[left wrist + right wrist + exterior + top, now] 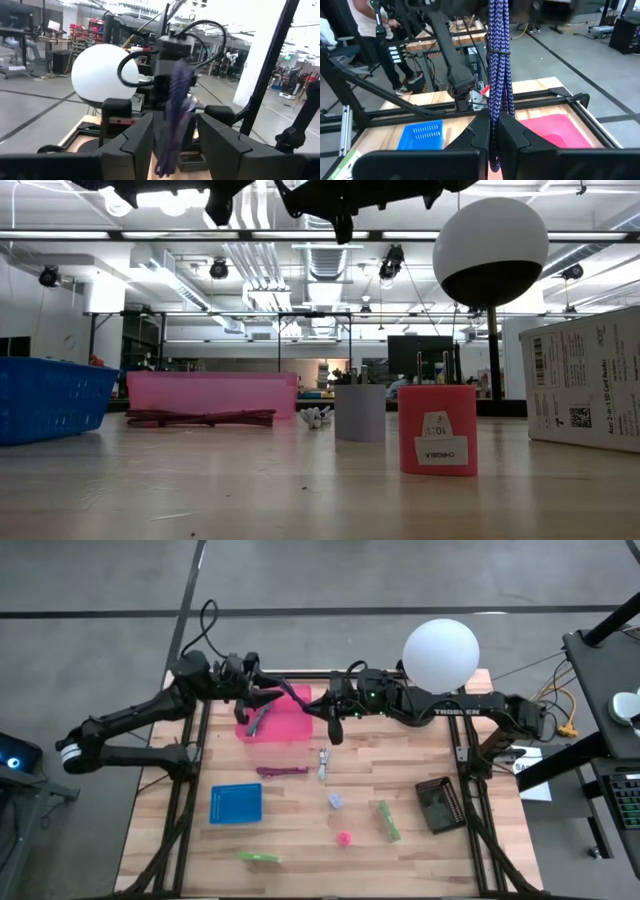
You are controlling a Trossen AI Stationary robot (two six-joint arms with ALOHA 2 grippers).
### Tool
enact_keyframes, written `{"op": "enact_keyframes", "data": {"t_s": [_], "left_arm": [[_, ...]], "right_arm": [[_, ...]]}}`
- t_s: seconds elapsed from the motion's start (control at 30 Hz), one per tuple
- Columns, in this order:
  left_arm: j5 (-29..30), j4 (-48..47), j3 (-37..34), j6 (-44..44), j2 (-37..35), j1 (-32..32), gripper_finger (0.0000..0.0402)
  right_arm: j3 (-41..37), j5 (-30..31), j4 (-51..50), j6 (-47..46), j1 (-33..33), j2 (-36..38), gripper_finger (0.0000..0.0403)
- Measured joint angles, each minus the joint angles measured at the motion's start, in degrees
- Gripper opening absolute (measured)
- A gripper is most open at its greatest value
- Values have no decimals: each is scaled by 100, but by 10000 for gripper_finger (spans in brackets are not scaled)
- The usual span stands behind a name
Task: Pick and place items into bin
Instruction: Put the purple charger cable into the pink bin
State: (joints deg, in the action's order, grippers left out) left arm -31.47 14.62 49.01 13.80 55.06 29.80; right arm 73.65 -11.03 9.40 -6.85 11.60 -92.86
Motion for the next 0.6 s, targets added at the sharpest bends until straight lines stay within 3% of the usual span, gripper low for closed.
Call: {"op": "enact_keyframes", "data": {"t_s": [0.4,0.6], "left_arm": [[-16,718,0,98,726,-101,134],[-21,1036,-1,87,798,-116,103]], "right_arm": [[4,1,-6,-45,4,4,8],[4,0,-6,-61,4,7,8]]}}
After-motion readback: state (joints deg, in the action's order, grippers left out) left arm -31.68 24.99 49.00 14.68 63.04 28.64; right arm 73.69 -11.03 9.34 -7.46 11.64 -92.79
